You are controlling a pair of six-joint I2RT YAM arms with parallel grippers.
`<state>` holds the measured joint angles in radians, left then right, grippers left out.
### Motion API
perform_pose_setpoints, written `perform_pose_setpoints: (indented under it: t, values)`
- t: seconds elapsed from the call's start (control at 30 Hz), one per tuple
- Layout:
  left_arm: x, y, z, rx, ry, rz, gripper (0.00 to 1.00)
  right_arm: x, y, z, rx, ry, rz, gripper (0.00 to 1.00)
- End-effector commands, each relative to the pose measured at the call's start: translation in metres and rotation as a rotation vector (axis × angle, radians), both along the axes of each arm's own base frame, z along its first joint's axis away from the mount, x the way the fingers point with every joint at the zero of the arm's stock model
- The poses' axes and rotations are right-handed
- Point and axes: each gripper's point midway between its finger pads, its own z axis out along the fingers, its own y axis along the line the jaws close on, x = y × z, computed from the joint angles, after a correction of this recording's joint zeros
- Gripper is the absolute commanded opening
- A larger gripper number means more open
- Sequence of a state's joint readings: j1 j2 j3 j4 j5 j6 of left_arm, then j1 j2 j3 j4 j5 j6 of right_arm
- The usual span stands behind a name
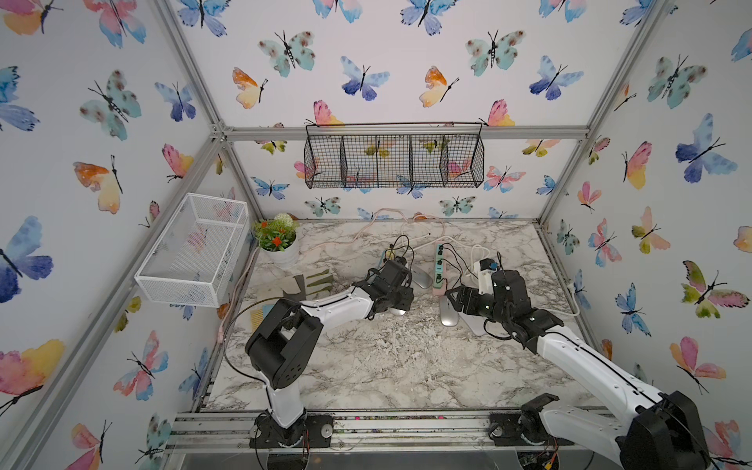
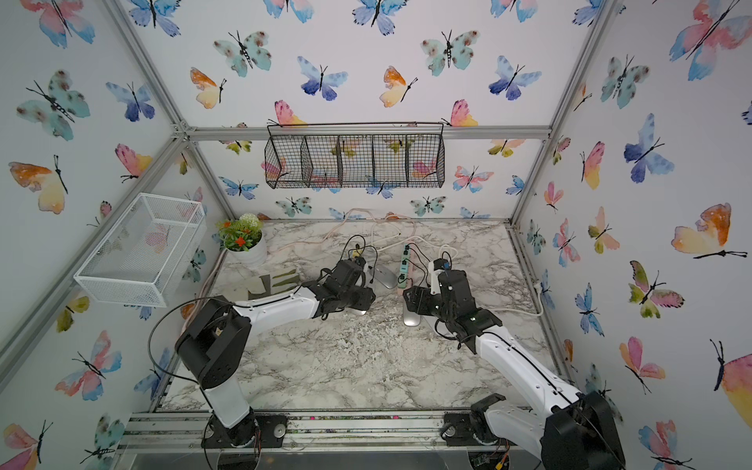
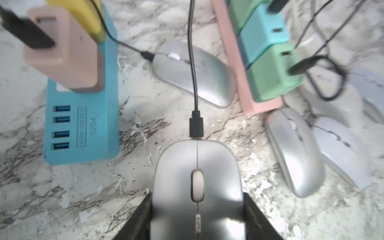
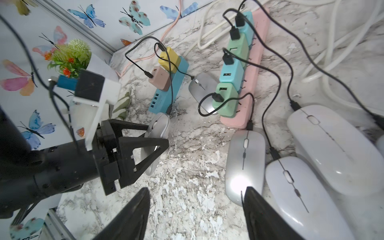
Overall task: Unplug the wireless mouse
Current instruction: Pick up the mouse from the center of the board, then remove the power cord from the mouse.
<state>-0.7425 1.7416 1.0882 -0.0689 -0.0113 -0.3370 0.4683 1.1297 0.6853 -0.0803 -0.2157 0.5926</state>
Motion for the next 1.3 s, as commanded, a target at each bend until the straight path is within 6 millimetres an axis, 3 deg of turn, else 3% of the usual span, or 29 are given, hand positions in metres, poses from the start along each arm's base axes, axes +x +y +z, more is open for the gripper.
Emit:
perform_pose_setpoints:
  t: [0.0,0.2,0.37,0.53,0.83,1.03,1.27]
  values:
    - [-0.01,-0.013,0.022,-0.121,-0.086,-0.098,0.0,0.002,0.022,0.002,0.11,0.01,0.027,0.73]
    - [-0.033,0.008,0.031,-0.17,-0.187,-0.127,0.0,0.007,0.054,-0.006,0.183,0.034,0.052,0.73]
    - [-0.042,0.034,0.032,-0.173,-0.198,-0.043,0.0,0.012,0.094,-0.012,0.254,0.076,0.11,0.69]
    - [-0.051,0.039,0.032,-0.206,-0.167,-0.046,0.0,0.02,0.125,-0.019,0.332,0.121,0.134,0.64]
    - [-0.064,0.045,0.024,-0.193,-0.144,-0.071,0.0,0.031,0.151,-0.022,0.376,0.131,0.215,0.53]
    - [-0.069,0.038,0.025,-0.212,-0.133,-0.116,0.0,0.031,0.163,-0.036,0.377,0.192,0.258,0.48]
    - [-0.068,0.036,0.023,-0.209,-0.129,-0.123,0.0,0.027,0.164,-0.041,0.384,0.21,0.277,0.29]
